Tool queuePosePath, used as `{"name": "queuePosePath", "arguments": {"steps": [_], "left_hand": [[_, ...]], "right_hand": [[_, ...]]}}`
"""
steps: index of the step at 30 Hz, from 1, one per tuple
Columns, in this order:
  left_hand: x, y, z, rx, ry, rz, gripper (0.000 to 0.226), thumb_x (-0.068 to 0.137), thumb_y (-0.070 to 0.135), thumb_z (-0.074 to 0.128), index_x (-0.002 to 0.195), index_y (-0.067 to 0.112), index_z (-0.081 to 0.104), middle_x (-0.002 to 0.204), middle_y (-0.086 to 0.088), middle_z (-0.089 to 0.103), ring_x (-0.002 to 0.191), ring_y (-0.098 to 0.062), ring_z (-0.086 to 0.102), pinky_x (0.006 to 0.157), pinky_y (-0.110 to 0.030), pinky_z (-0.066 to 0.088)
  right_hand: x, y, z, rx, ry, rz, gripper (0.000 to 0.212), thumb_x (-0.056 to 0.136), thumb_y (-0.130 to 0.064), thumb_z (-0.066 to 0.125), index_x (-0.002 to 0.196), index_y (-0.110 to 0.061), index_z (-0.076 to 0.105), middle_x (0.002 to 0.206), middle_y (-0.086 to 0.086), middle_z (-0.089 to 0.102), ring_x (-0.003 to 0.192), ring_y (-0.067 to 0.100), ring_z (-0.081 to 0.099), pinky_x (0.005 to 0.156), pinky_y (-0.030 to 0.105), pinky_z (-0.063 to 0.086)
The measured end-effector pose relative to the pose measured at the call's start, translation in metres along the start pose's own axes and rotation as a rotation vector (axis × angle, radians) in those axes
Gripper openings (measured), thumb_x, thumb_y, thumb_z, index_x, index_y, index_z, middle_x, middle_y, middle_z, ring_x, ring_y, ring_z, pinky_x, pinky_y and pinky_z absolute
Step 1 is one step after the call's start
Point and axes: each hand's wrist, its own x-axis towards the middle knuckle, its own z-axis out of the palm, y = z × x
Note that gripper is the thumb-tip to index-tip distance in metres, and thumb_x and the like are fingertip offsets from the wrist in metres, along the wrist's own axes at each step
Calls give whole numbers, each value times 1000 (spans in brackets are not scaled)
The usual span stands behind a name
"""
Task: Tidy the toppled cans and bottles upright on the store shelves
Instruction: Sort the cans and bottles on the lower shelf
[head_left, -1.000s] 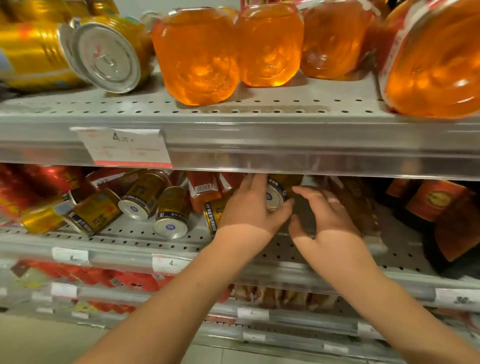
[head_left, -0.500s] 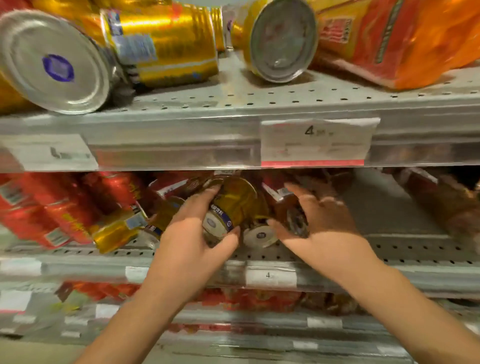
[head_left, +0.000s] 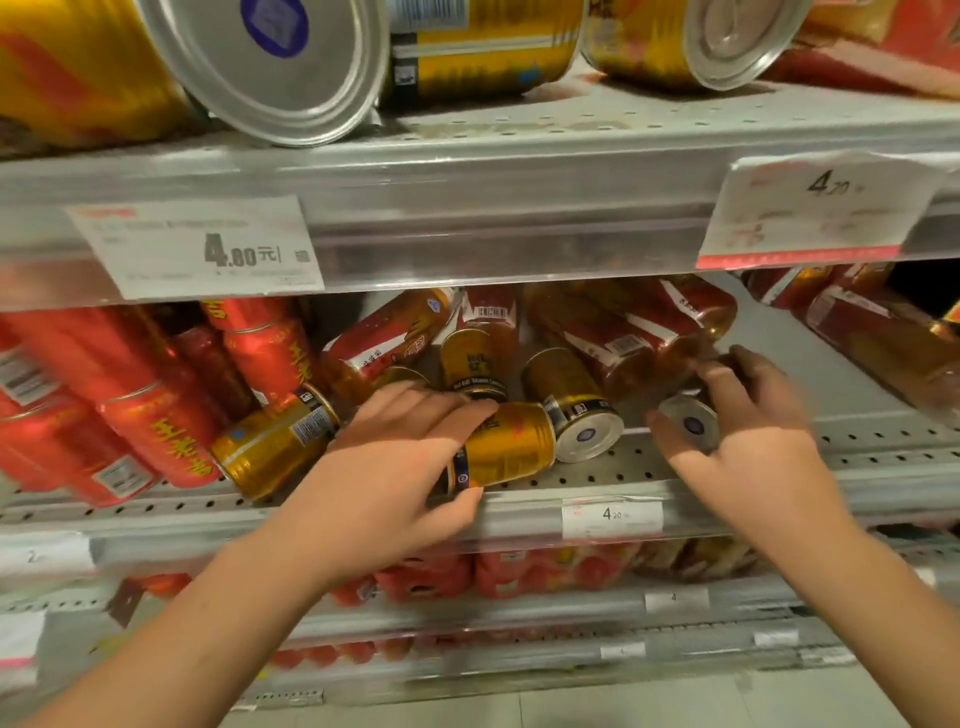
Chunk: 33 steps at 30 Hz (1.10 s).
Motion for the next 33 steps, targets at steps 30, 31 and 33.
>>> {"name": "queuePosePath", "arguments": {"steps": [30, 31, 33], "left_hand": [[103, -73, -6, -185, -240, -832, 73, 91, 56, 65, 152, 28, 35, 138, -13, 56, 123, -34, 57, 104, -45, 47], [104, -76, -6, -211, -230, -844, 69, 90, 54, 67, 149, 29, 41, 131, -10, 61, 116, -31, 60, 100, -44, 50], [106, -80, -5, -221, -209, -840, 63, 90, 52, 69, 145, 30, 48, 126, -7, 64, 110, -28, 62, 97, -42, 51]], "right_hand": [[10, 43, 4, 559, -111, 44, 43, 87, -47, 61, 128, -51, 47, 114, -19, 60, 101, -7, 56, 87, 31, 48], [10, 43, 5, 578, -139, 55, 45, 86, -50, 60, 128, -54, 46, 111, -22, 62, 101, -5, 58, 85, 33, 49], [9, 40, 3, 592, -159, 45, 46, 84, -54, 60, 127, -59, 44, 108, -26, 63, 102, -5, 59, 81, 33, 50]]}}
